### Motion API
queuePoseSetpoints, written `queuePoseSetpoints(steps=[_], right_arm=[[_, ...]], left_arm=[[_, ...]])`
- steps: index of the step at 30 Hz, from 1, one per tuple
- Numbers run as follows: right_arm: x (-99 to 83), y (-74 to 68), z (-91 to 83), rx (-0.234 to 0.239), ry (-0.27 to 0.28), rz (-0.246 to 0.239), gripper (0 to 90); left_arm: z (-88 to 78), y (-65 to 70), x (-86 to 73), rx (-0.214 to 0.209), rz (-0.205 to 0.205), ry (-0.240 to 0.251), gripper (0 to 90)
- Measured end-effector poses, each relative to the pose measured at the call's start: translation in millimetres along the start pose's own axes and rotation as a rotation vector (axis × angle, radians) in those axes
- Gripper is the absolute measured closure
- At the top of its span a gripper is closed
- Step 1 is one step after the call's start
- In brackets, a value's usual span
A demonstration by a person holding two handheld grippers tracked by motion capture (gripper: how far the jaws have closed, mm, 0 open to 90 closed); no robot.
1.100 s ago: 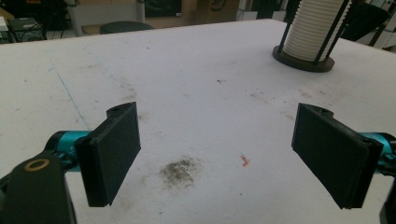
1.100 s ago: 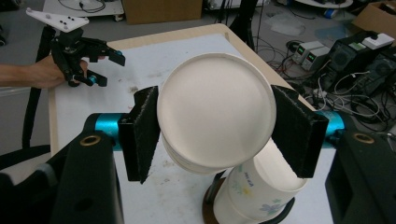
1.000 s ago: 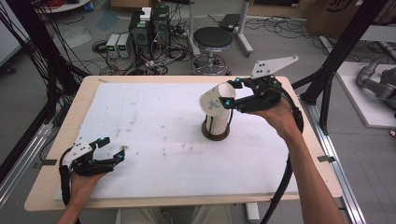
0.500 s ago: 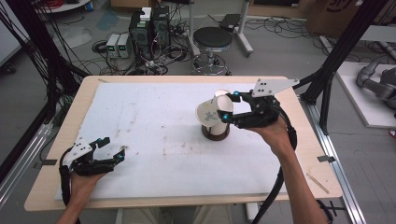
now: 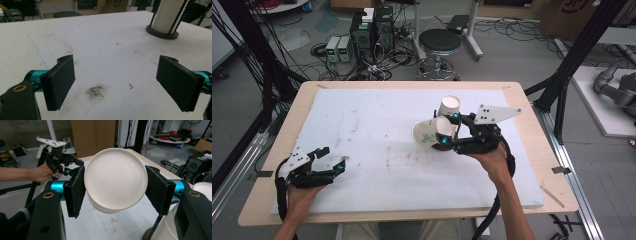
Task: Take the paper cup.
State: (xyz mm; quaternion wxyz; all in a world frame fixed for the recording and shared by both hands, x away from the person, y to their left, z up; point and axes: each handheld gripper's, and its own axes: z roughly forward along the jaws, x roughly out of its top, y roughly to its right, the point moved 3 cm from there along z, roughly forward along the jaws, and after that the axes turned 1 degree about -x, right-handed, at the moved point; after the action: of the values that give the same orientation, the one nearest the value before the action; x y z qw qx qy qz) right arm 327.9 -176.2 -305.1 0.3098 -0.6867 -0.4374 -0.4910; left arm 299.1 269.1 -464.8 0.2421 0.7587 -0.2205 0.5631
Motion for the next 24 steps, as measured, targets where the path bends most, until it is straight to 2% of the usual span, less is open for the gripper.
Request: queuePoseSetpoints(steps=[7, 12, 15, 16, 24], right_arm=[[-19.1, -6.6, 12.3, 0.014, 0.018, 0.021, 37.3], [-24.8, -11.6, 19.8, 0.037, 0.038, 0.031, 37.3], [-26.5, -12.3, 23.2, 0.041, 0.028, 0.030, 37.3], [-27.5, -13.7, 25.0, 0.052, 0.041, 0.040, 37.3], [-35.3, -12.8, 32.3, 0.063, 0.014, 0.042, 37.3]], left_arm=[[-0.3, 0.2, -0.1, 0.000, 0.001, 0.001, 15.4], [-0.1, 0.1, 0.0, 0.001, -0.003, 0.001, 15.3], [0.1, -0.2, 0.1, 0.002, -0.001, -0.001, 15.4], [0.3, -0.3, 0.1, 0.002, -0.004, -0.003, 15.4], [-0.1, 0.1, 0.0, 0.002, -0.003, 0.001, 15.4]])
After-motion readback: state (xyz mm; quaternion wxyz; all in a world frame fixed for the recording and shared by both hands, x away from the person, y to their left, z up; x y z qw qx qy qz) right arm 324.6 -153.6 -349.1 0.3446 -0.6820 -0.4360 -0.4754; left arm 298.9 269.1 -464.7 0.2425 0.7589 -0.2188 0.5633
